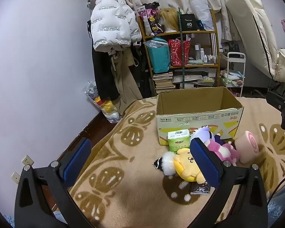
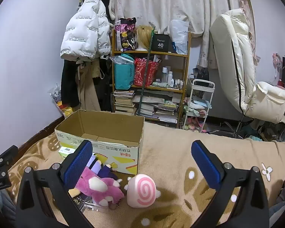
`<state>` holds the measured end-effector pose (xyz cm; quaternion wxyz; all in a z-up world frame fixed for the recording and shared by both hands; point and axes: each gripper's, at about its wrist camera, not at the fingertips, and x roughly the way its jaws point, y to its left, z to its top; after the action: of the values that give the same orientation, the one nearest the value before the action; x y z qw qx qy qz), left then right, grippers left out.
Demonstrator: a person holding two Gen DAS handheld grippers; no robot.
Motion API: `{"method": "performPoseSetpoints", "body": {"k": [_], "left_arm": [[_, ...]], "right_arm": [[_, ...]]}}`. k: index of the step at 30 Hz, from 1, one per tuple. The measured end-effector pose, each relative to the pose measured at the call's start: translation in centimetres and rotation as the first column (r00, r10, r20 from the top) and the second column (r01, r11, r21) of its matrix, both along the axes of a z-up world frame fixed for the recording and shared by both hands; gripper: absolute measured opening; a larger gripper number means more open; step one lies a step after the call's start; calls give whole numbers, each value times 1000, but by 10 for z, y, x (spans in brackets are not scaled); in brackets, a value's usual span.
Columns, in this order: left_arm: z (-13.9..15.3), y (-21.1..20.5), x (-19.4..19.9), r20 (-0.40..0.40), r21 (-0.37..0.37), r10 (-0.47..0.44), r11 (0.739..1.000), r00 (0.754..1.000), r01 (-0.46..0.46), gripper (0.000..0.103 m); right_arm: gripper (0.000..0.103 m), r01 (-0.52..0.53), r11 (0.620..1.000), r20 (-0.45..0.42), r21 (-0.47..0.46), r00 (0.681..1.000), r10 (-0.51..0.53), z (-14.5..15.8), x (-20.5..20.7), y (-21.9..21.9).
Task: Organize soft objects
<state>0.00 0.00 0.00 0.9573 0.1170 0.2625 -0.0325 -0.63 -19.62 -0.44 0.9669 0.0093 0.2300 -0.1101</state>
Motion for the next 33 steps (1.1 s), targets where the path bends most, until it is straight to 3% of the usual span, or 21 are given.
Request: {"method": "performPoseSetpoints", "body": {"k": [33], "left_arm": [[0,2,-3,10,7,-4,1000,1000,4,102]], "right_arm": [[103,0,1000,-3,8,1000,0,-4,0,-2]]}}
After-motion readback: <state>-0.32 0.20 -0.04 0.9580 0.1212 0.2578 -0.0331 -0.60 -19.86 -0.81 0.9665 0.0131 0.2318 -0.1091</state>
